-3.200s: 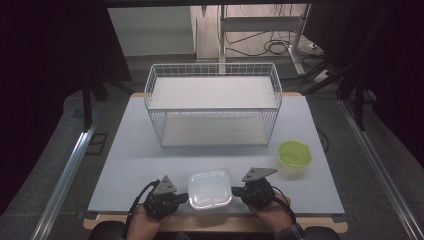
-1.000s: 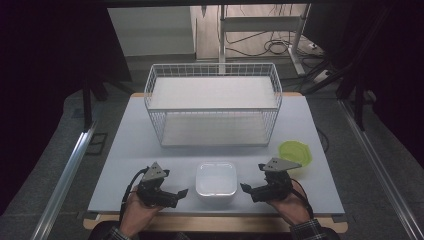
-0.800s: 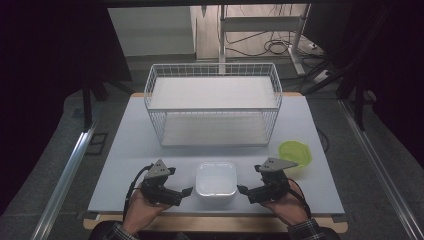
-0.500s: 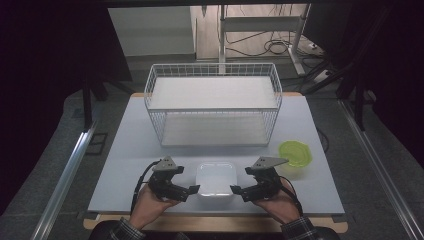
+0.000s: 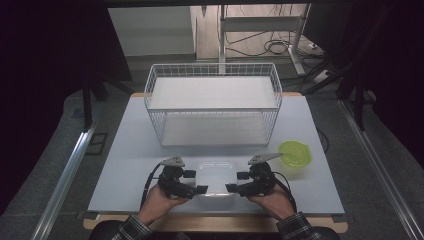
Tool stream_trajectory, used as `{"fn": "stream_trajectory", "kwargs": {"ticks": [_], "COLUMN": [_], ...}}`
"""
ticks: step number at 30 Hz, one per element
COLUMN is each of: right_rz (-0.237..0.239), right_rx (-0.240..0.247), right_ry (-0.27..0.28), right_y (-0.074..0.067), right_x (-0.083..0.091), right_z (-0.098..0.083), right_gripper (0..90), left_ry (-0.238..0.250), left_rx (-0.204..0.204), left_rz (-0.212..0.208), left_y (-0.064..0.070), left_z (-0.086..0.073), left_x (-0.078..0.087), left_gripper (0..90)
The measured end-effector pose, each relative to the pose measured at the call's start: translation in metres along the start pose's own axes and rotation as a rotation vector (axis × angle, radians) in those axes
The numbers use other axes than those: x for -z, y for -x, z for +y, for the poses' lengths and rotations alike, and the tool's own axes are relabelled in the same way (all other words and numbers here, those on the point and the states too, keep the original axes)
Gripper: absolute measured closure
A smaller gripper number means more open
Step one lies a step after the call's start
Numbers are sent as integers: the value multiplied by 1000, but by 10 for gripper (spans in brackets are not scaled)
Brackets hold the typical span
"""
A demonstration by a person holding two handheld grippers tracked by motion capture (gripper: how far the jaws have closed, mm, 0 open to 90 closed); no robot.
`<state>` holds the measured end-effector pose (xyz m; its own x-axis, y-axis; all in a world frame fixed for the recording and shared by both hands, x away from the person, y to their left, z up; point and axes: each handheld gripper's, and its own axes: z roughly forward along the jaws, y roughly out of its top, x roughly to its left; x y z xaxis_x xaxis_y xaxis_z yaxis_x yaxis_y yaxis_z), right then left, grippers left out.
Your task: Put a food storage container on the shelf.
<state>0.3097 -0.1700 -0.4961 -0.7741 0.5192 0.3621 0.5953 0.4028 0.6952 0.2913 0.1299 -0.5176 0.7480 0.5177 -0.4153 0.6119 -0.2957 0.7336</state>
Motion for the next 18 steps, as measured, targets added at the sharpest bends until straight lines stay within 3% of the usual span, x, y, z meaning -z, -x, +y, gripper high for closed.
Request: {"fn": "stream_trajectory", "kwargs": {"ticks": [4, 13, 18], "right_rz": [-9, -53, -76], "right_rx": [-27, -41, -69], "right_ry": [-25, -21, -16], "right_y": [-3, -13, -21], "right_x": [2, 14, 18], "right_z": [1, -1, -5], "right_gripper": [336, 520, 587], "left_ry": [-9, -7, 2], "left_rx": [-4, 21, 70], "left_rz": [16, 37, 43], "left_y": [3, 14, 18], "left_z": [-1, -6, -10], "left_x": [3, 13, 20], "left_gripper": [185, 372, 479]}}
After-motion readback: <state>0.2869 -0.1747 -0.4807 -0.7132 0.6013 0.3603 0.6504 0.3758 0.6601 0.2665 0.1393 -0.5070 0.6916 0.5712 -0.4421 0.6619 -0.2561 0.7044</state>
